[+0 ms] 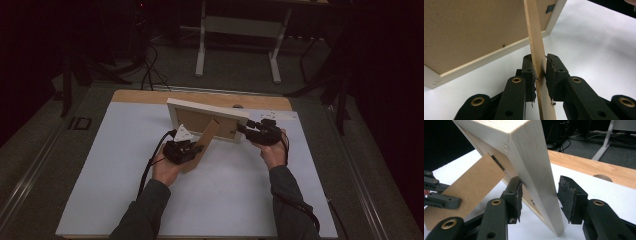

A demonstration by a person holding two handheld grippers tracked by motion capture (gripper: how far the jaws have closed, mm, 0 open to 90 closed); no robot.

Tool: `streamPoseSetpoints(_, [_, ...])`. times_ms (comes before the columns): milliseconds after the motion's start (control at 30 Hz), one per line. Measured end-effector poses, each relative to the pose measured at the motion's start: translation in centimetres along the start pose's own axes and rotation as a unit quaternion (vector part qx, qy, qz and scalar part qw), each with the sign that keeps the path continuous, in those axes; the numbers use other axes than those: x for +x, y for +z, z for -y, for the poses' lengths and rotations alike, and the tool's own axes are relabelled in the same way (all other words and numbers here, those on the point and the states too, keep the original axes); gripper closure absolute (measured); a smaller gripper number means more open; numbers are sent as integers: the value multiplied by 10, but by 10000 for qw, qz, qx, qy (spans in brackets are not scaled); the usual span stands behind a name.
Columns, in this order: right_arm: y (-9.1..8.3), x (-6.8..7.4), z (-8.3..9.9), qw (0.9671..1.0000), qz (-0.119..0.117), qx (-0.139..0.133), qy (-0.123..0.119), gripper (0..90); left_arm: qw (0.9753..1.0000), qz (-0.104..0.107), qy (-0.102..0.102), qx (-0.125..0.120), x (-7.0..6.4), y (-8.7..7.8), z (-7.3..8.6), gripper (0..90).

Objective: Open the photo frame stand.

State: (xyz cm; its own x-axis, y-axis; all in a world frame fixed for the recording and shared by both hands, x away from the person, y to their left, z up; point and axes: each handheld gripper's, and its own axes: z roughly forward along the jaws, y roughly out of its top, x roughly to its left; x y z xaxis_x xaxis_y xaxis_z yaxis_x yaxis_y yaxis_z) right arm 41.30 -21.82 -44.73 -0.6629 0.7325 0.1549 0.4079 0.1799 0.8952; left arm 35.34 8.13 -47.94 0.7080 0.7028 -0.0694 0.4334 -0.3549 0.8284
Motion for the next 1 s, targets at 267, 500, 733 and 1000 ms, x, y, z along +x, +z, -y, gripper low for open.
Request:
streamPoseSetpoints(267, [-3, 1, 3, 10000, 37, 3, -59, 548, 9999, 7, -67, -90, -7, 3, 8, 800])
streamPoseSetpoints(500, [-5, 2, 7, 9999, 96, 19, -122, 554, 10000, -19, 23, 25, -14, 10, 11, 814])
streamPoseSetpoints(733, [-7, 4, 10, 9997, 114, 39, -194, 555, 10000, 54, 40, 47, -18, 12, 15, 820])
streamPoseSetpoints(1000, [-9, 5, 13, 9997, 88, 54, -228, 554, 9999, 96, 85, 95, -19, 11, 18, 808])
